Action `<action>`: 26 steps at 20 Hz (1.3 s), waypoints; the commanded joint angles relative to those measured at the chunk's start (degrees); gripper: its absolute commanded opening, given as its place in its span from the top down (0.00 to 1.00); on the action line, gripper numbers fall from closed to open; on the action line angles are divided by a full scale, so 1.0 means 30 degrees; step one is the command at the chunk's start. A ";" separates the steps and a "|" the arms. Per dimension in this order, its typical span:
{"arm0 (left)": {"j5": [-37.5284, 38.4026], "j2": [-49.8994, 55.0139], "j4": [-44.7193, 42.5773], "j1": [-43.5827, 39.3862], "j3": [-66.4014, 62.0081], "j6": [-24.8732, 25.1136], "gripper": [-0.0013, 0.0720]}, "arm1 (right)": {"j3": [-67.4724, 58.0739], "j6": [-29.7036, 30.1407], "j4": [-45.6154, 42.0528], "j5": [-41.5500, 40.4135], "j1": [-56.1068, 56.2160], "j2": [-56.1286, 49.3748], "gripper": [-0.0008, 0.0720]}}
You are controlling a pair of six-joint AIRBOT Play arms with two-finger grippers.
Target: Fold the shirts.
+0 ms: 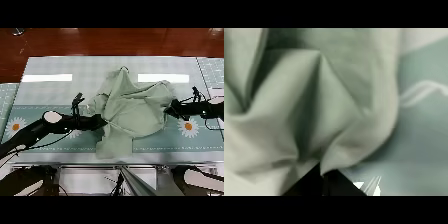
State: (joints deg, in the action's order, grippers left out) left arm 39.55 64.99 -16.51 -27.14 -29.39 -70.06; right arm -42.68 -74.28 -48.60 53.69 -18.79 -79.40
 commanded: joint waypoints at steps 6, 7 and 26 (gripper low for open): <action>0.3045 -0.2186 0.0015 0.6331 -0.6382 0.1632 0.95 | -1.0178 -0.0954 -0.0270 0.3861 0.0984 0.1989 0.96; 0.3060 -0.2382 0.0015 0.7257 -0.8247 0.1632 0.95 | -1.2670 -0.1333 -0.0270 0.4328 0.0984 0.2470 0.96; 1.4243 -0.7584 -1.2123 1.0746 -2.7948 -0.3614 0.95 | -2.3489 -0.2834 -0.2681 0.9850 0.0962 1.5307 0.96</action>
State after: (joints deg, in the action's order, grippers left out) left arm 79.11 46.00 -48.93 5.04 -112.18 -80.53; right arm -112.92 -82.21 -55.18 80.42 -15.92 -36.60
